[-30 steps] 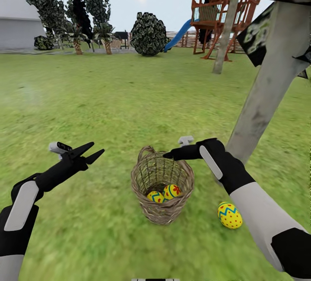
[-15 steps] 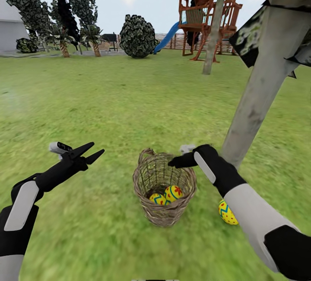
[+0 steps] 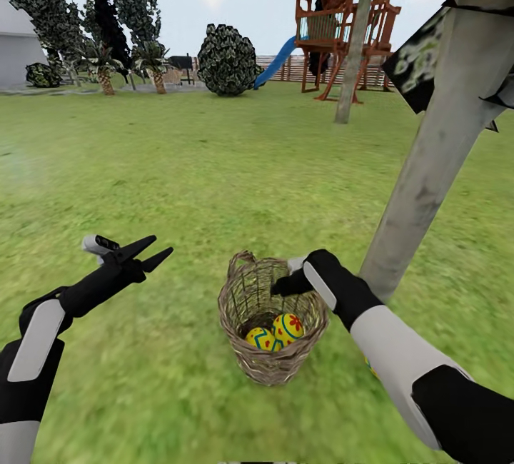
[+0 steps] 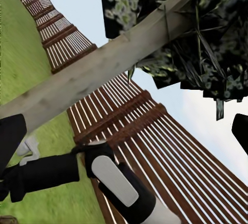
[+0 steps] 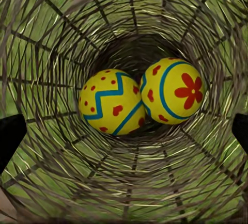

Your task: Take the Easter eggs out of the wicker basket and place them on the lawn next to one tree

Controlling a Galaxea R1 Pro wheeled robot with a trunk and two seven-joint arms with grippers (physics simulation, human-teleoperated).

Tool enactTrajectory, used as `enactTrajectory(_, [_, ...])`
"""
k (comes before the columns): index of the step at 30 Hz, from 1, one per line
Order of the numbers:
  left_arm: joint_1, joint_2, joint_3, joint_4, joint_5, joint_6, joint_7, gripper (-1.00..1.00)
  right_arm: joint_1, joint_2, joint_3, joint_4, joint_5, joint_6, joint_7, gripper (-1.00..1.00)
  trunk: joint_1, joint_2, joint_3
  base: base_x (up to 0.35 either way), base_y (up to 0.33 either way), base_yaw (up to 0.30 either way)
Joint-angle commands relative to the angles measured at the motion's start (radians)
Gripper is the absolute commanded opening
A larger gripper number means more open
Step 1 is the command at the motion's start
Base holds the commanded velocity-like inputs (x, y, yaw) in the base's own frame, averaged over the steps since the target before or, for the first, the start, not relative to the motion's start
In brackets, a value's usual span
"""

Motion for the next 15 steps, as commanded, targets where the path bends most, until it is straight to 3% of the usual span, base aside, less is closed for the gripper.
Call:
enactTrajectory(1, [-0.001,0.0,0.001,0.002,-0.001,0.004,-0.004,1.0,-0.002,0.003,0.002,0.006,0.0,0.003,0.0,1.0,0.0,-0.001,-0.005,0.0,0.0,0.0])
enactTrajectory(5, [0.0,0.0,0.001,0.012,0.001,0.004,-0.004,1.0,-0.012,0.03,0.002,0.065,0.006,0.004,-0.002,1.0,0.002,-0.002,-0.02,0.0,0.0,0.0])
enactTrajectory(10, [0.0,0.0,0.001,0.013,0.002,0.004,-0.004,1.0,-0.013,0.032,0.002,0.063,0.01,0.001,-0.003,1.0,0.004,-0.003,-0.04,0.0,0.0,0.0])
enactTrajectory(15, [0.0,0.0,0.001,0.014,0.002,0.004,-0.004,1.0,-0.013,0.032,0.001,0.062,0.012,-0.002,-0.005,1.0,0.004,-0.003,-0.04,0.0,0.0,0.0])
